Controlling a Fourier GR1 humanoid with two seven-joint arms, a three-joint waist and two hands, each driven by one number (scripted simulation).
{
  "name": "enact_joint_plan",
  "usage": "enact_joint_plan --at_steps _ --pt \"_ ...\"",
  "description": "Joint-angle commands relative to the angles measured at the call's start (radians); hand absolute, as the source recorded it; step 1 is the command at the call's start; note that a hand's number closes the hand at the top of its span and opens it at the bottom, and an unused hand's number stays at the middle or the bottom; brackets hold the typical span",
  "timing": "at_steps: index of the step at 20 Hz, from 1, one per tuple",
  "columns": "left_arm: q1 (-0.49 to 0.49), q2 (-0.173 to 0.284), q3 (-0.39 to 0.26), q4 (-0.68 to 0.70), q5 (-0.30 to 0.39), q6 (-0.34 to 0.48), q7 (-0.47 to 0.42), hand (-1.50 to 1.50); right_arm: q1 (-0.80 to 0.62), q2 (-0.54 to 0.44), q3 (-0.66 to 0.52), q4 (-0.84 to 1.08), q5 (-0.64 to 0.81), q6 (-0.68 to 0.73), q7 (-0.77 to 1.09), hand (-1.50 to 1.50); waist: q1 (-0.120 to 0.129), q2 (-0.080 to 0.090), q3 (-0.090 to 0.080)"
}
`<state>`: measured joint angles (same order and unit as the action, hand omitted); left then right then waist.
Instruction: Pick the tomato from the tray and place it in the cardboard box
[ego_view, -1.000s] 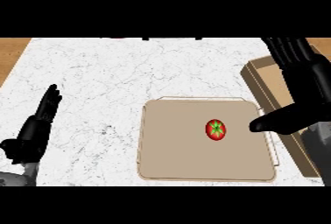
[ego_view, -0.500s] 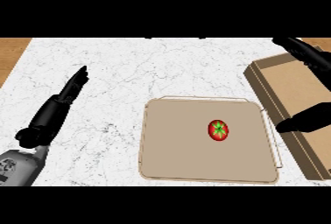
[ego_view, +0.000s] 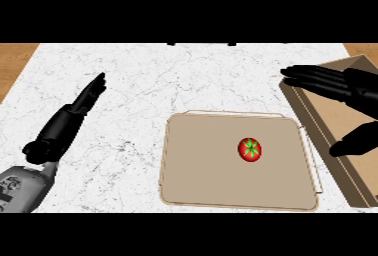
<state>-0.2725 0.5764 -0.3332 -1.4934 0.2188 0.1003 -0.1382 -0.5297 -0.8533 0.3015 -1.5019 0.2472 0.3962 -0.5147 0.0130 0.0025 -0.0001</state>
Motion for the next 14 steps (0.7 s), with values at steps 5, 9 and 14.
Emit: enact_joint_plan --at_steps 5,9,14 --pt "0.027 -0.037 -0.001 0.023 -0.055 0.011 -0.020 0.00 -0.041 0.012 0.171 -0.203 0.216 0.106 0.213 -1.50 -0.013 -0.006 -0.001" --pt "0.029 0.010 0.059 -0.043 -0.002 -0.040 0.022 0.00 -0.013 0.012 0.222 -0.326 0.301 0.164 0.358 -1.50 -0.014 -0.010 -0.001" --pt "-0.011 -0.052 0.059 0.039 -0.046 -0.053 0.019 0.00 0.004 0.146 0.275 -0.414 0.346 0.285 0.573 -1.50 -0.020 -0.005 -0.001"
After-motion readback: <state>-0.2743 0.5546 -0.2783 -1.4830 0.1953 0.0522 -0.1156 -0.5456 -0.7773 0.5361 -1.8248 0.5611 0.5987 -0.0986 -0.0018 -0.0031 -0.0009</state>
